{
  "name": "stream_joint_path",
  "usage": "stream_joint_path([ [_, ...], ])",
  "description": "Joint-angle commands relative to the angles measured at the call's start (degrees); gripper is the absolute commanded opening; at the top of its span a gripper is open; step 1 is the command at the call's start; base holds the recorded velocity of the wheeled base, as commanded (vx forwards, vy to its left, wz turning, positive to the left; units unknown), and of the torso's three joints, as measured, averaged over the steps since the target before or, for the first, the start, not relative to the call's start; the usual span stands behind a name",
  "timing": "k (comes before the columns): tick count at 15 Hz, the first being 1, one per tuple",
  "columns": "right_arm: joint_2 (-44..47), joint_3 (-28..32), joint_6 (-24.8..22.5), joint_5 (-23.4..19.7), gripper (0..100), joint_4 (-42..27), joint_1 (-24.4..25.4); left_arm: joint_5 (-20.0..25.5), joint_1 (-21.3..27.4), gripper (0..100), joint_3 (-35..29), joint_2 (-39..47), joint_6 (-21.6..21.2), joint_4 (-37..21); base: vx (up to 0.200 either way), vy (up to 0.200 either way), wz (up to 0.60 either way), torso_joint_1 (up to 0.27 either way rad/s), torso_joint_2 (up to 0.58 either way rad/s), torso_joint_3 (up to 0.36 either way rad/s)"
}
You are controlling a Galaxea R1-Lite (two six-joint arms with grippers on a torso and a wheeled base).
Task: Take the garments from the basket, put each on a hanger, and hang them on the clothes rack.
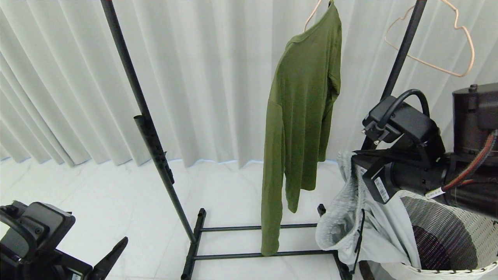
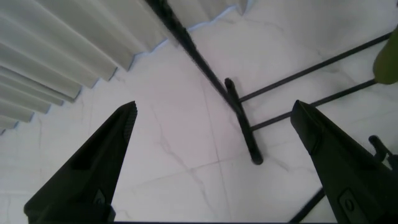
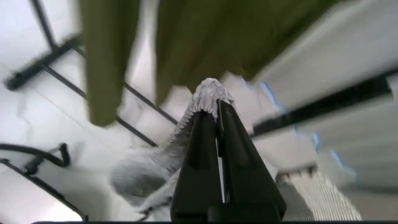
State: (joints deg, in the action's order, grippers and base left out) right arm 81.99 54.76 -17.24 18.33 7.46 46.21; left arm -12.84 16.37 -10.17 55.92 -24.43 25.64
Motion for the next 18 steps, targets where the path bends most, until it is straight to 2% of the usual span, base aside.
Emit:
stream_joint_path([
  [1, -0.26, 0.96, 0.19, 0.03, 0, 0.01, 1.25, 0.09, 1.56, 100, 0.5, 0.07, 0.0, 0.03, 0.0, 0.0, 0.0, 0.0, 0.0, 0.0],
  [4, -1.13, 1.84, 4.14, -0.05, 0, 0.1, 4.67, 0.36, 8.15, 100, 1.64, 0.6, 0.08, 0.03, 0.0, 0.0, 0.0, 0.0, 0.0, 0.0],
  [6, -1.49, 2.02, 5.9, -0.05, 0, 0.19, 6.26, 1.85, 10.87, 100, 1.47, 1.56, 0.26, 0.03, 0.0, 0.0, 0.0, 0.0, 0.0, 0.0],
  [7, -2.89, 2.02, 9.33, -0.05, 0, 0.1, 9.07, 6.42, 15.09, 100, 0.15, 3.58, 1.58, 0.03, 0.0, 0.0, 0.0, 0.0, 0.0, 0.0],
  [8, -3.6, 2.11, 11.44, -0.05, 0, 0.1, 10.39, 9.58, 17.38, 100, -1.17, 5.17, 4.65, 0.03, 0.0, 0.0, 0.0, 0.0, 0.0, 0.0],
  [9, -4.39, 2.11, 13.11, -0.05, 0, 0.1, 11.35, 11.25, 20.72, 100, -2.84, 7.36, 9.58, 0.03, 0.0, 0.0, 0.0, 0.0, 0.0, 0.0],
  [11, -6.58, 2.11, 14.95, -0.14, 0, 0.1, 12.41, 11.25, 28.1, 100, -8.55, 12.9, 20.04, 0.03, 0.0, 0.0, 0.0, 0.0, 0.0, 0.0],
  [12, -7.29, 2.11, 15.66, -0.14, 0, 0.1, 12.76, 11.25, 30.83, 100, -11.45, 15.8, 23.81, 0.03, 0.0, 0.0, 0.0, 0.0, 0.0, 0.0],
  [13, -8.34, 2.02, 16.97, -0.23, 0, 0.1, 13.2, 11.25, 33.81, 100, -16.82, 21.6, 29.7, 0.03, 0.0, 0.0, 0.0, 0.0, 0.0, 0.0],
  [14, -9.04, 2.11, 18.12, -0.32, 0, 0.1, 13.73, 11.25, 35.22, 100, -20.59, 26.61, 33.22, 0.12, 0.0, 0.0, 0.0, 0.0, 0.0, 0.0],
  [16, -10.1, 2.02, 20.05, -0.32, 0, 0.1, 14.96, 11.34, 38.3, 100, -26.31, 35.49, 37.26, 1.43, 0.0, 0.0, 0.0, 0.0, 0.0, 0.0],
  [18, -10.36, 2.02, 20.67, -0.32, 0, 0.1, 15.31, 11.78, 40.49, 100, -28.42, 42.17, 38.58, 6.09, 0.0, 0.0, 0.0, 0.0, 0.0, 0.0],
])
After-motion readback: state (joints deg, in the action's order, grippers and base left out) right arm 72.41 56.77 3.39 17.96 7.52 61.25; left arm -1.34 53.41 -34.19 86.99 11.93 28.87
